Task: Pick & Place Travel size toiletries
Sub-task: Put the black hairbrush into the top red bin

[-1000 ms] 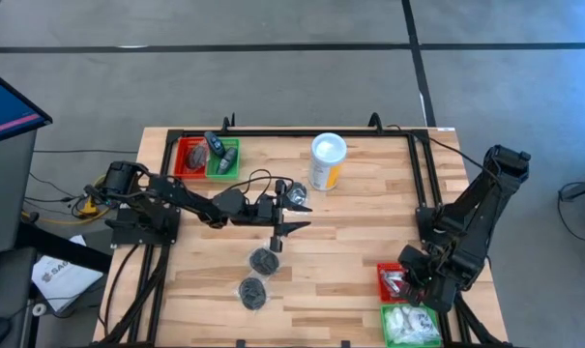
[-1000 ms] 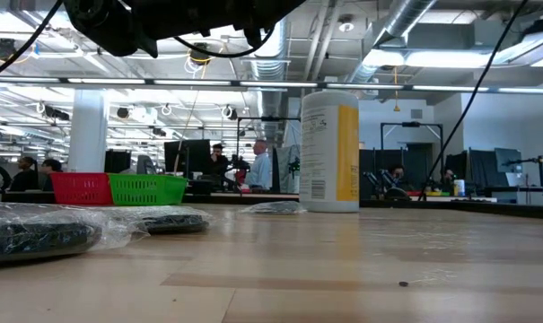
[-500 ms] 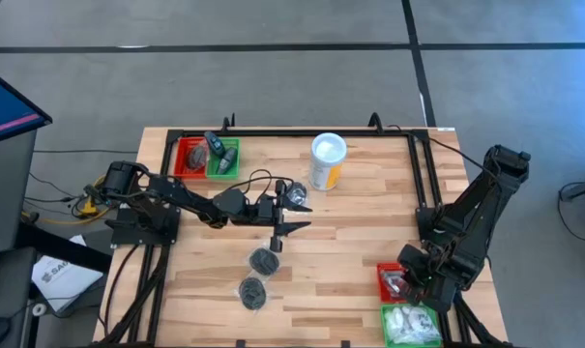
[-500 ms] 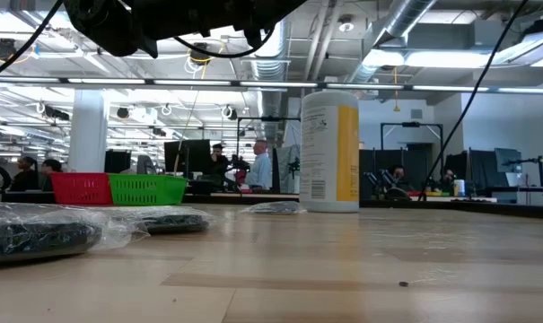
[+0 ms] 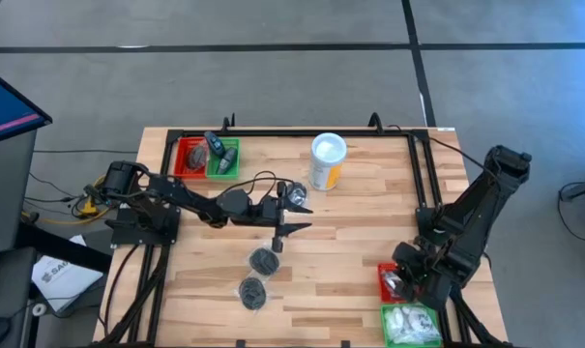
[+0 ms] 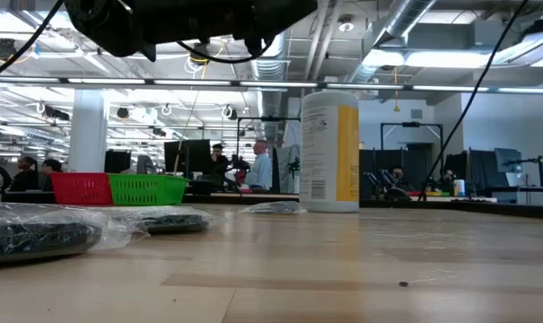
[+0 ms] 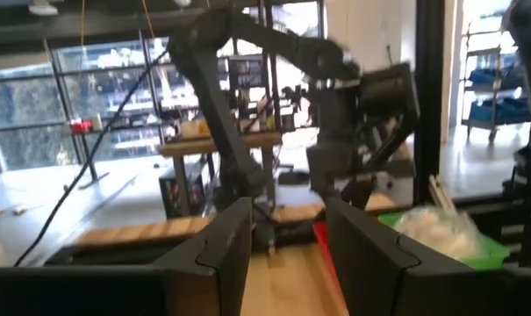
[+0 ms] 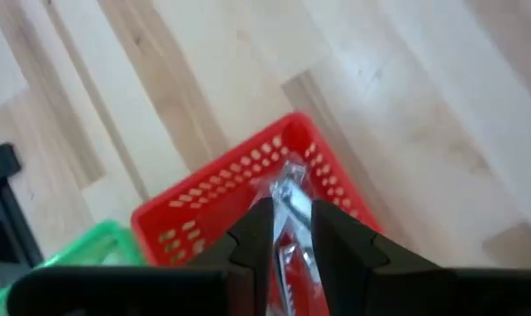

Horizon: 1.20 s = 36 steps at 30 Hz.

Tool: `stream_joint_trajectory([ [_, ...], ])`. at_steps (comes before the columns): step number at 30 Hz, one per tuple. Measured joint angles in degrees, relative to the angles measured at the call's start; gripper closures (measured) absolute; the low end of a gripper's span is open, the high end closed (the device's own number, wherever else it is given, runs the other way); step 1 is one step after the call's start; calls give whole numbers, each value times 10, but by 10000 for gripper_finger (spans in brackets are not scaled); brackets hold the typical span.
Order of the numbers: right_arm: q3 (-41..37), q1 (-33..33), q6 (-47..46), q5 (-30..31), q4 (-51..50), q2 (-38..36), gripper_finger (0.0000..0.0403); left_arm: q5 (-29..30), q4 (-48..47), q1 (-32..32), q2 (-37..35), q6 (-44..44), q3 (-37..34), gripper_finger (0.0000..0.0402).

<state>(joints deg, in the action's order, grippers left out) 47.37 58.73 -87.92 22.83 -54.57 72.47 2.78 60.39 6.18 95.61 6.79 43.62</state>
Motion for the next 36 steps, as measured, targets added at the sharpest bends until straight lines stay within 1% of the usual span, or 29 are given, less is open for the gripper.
stream_joint_trajectory([
  [6, 0, -43, 47, 2, 0, 0, 331, 10, -71, -14, 0, 0, 0, 263],
  [18, 0, -134, 195, 4, 48, 0, 331, 121, -252, -40, 0, -2, 0, 263],
  [20, 0, -148, 211, 4, 49, 0, 331, 134, -265, -50, 0, -5, 0, 263],
  [22, 0, -161, 226, 3, 51, 0, 331, 134, -280, -67, 0, -16, 0, 263],
  [27, 0, -184, 269, 3, 71, 0, 331, 88, -325, -122, 1, -44, 0, 263],
  [32, 0, -197, 306, 3, 97, 0, 331, 22, -331, -180, 18, -80, 0, 263],
  [36, 0, -203, 330, 2, 113, 0, 331, -25, -333, -217, 47, -88, 0, 263],
])
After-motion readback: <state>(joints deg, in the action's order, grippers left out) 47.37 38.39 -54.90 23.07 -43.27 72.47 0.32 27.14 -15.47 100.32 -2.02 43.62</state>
